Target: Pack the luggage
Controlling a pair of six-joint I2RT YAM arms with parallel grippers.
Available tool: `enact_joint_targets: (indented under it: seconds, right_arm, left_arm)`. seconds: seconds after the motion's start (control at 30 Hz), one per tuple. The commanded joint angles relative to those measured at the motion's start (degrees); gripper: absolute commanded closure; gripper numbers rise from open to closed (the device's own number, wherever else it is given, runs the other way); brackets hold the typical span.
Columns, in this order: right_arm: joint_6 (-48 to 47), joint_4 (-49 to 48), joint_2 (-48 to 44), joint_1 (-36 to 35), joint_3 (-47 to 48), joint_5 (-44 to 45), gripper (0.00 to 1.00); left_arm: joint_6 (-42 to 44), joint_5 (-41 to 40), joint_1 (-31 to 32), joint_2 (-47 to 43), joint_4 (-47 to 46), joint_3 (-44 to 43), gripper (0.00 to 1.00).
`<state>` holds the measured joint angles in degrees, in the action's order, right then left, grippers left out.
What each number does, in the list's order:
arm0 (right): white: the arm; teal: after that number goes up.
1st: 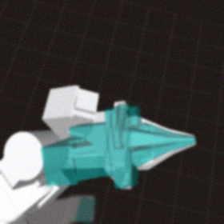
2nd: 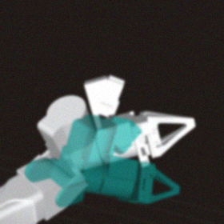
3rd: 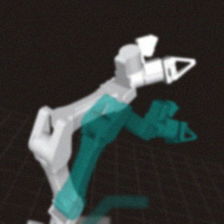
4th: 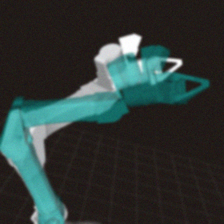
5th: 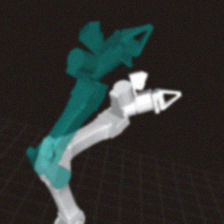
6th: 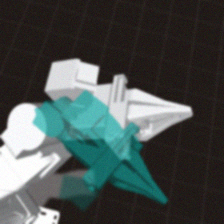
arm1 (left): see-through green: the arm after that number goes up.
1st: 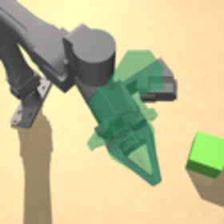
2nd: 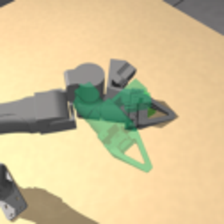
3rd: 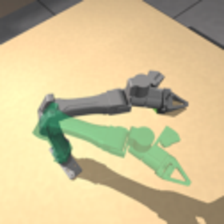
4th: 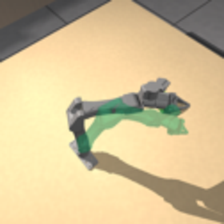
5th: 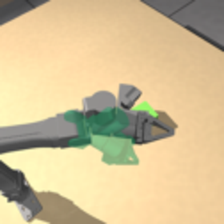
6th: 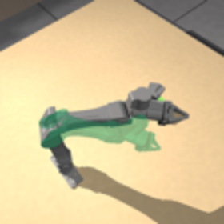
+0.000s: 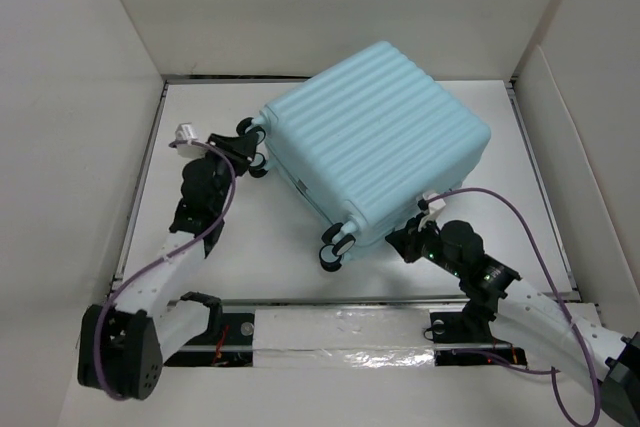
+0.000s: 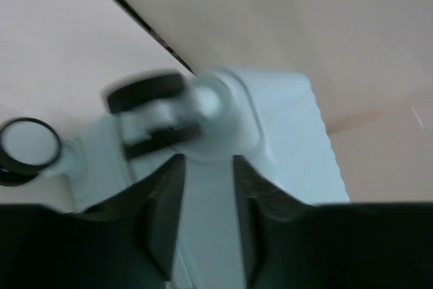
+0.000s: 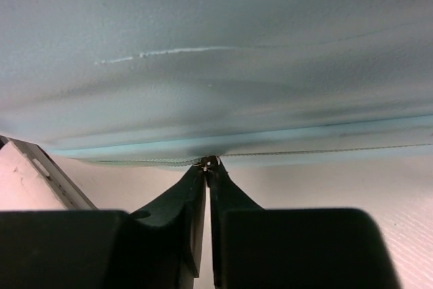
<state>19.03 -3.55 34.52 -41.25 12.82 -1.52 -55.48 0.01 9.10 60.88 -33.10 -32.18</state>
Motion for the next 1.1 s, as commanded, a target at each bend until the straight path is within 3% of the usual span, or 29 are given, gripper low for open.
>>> enact_joint_targets:
  seconds: [0.0, 0.07, 0.1, 0.17, 0.2, 0.27, 0.3, 0.4, 0.47, 0.67, 0.83, 0.87, 1.0, 1.07]
  right_arm:
    - [-0.22, -7.70, -0.51, 0.21, 0.71, 2.75, 0.95]
    - [-0.39, -6.74, -0.86, 0.21, 0.98, 3.27, 0.99]
    - [-0.31, -6.56, -0.86, 0.21, 1.15, 3.28, 1.00]
    - [-0.22, -5.51, -1.47, 0.21, 1.16, 3.36, 1.00]
    - [0.04, -5.15, -1.82, -0.31, 1.16, 3.28, 1.00]
    - [0.31, -4.45, -2.53, -0.32, 0.98, 3.28, 1.00]
    - [0.66, -4.36, -3.23, -0.32, 0.89, 3.28, 1.00]
    - [1.19, -4.36, -3.67, -0.32, 0.72, 2.84, 1.00]
    - [1.19, -4.10, -3.50, -0.32, 0.80, 2.31, 1.00]
    - [1.45, -4.00, -2.18, -0.32, 0.63, 2.22, 1.00]
    - [1.80, -4.27, -2.27, -0.32, 0.36, 1.96, 1.00]
    - [1.72, -3.92, -2.27, -0.32, 0.45, 1.96, 1.00]
    - [1.63, -3.22, -2.36, -0.32, 1.15, -0.15, 1.00]
    - [1.89, -3.48, -2.01, -2.16, 1.68, -1.03, 1.00]
  left_arm:
    - [10.98, -4.75, 10.73, -7.43, -3.81, 3.69, 0.75]
    - [18.69, -7.47, 17.67, -10.25, -4.68, 5.28, 0.82]
    - [21.70, -8.09, 24.66, -11.04, -5.21, 6.77, 0.84]
    - [27.25, -9.94, 31.29, -13.33, -5.14, 7.92, 0.81]
    - [30.14, -11.42, 36.37, -14.20, -3.91, 8.45, 0.66]
    - [31.74, -12.58, 39.57, -16.58, -1.19, 8.98, 0.41]
    - [32.36, -12.14, 40.63, -17.28, 0.04, 8.89, 0.23]
    - [32.72, -11.00, 42.84, -17.82, 5.14, 6.97, 0.10]
    - [33.77, -9.95, 44.50, -16.85, 7.16, 6.09, 0.07]
    - [37.02, -7.66, 51.79, -12.19, 11.13, 1.78, 0.07]
    - [36.50, -5.38, 52.33, -11.93, 9.99, 2.13, 0.13]
    - [36.50, -4.59, 52.33, -11.75, 9.99, 1.95, 0.15]
    - [37.29, -0.72, 52.33, -8.86, 10.16, 0.02, 0.40]
    - [37.99, 1.56, 52.33, -6.66, 9.90, -0.77, 0.44]
